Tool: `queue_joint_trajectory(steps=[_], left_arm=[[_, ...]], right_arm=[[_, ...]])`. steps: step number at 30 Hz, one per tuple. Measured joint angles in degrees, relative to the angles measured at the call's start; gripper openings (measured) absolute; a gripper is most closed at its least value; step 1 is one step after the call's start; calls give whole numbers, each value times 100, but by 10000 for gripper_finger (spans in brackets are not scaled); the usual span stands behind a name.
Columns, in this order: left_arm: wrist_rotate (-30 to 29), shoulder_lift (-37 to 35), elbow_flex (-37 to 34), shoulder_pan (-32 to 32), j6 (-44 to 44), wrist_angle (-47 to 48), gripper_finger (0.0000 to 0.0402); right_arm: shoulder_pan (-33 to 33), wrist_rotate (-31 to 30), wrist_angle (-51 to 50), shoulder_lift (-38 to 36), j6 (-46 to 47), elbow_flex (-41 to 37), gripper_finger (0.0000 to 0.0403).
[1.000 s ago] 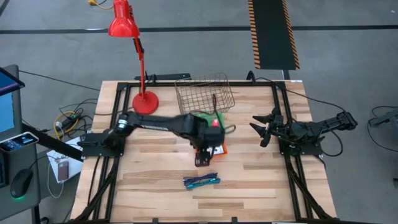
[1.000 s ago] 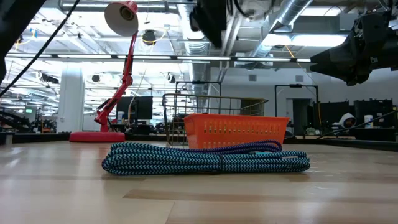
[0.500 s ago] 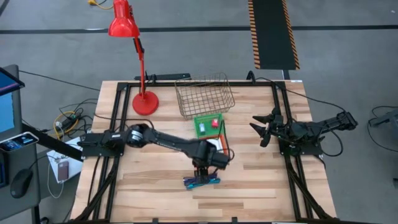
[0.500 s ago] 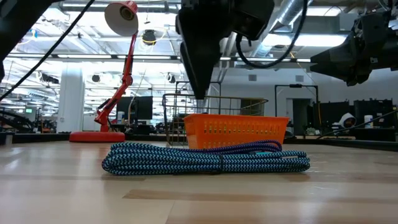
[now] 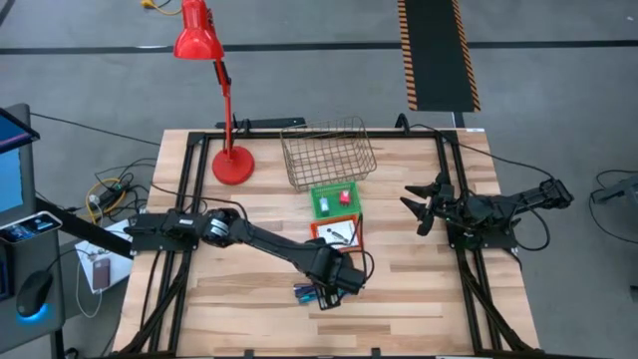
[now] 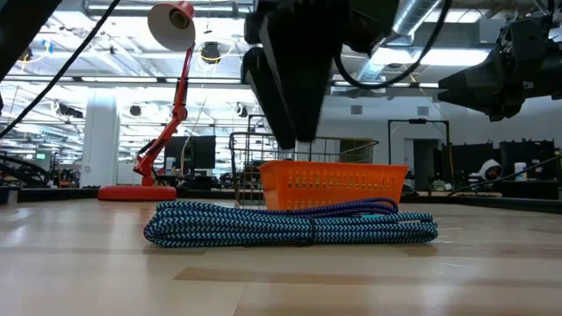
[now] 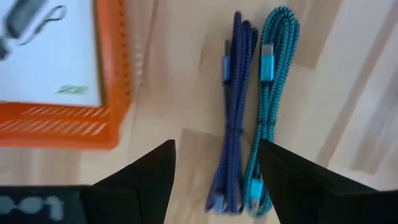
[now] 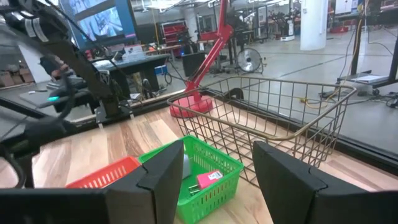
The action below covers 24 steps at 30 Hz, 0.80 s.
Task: Pick and place items into bin
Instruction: Put the blue charger cable into the gold wire basket
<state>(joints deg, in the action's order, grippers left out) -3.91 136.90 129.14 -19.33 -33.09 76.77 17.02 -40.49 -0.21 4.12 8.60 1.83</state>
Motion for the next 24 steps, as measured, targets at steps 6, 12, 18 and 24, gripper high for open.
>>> queue_joint_trajectory(steps=[6, 12, 18, 24], left_arm=[[-135, 211, 3, -174, -388, -139, 217], [-283, 391, 3, -247, -511, -159, 217], [-371, 606, 1, -241, -487, -134, 217], [-324, 810, 13, -243, -336, -129, 217]], right_arm=[[-1, 0, 0, 0, 0, 0, 187], [0, 2, 0, -2, 0, 0, 187], [-2, -1, 2, 5, 0, 0, 187], [-1, -1, 2, -3, 0, 0, 187]])
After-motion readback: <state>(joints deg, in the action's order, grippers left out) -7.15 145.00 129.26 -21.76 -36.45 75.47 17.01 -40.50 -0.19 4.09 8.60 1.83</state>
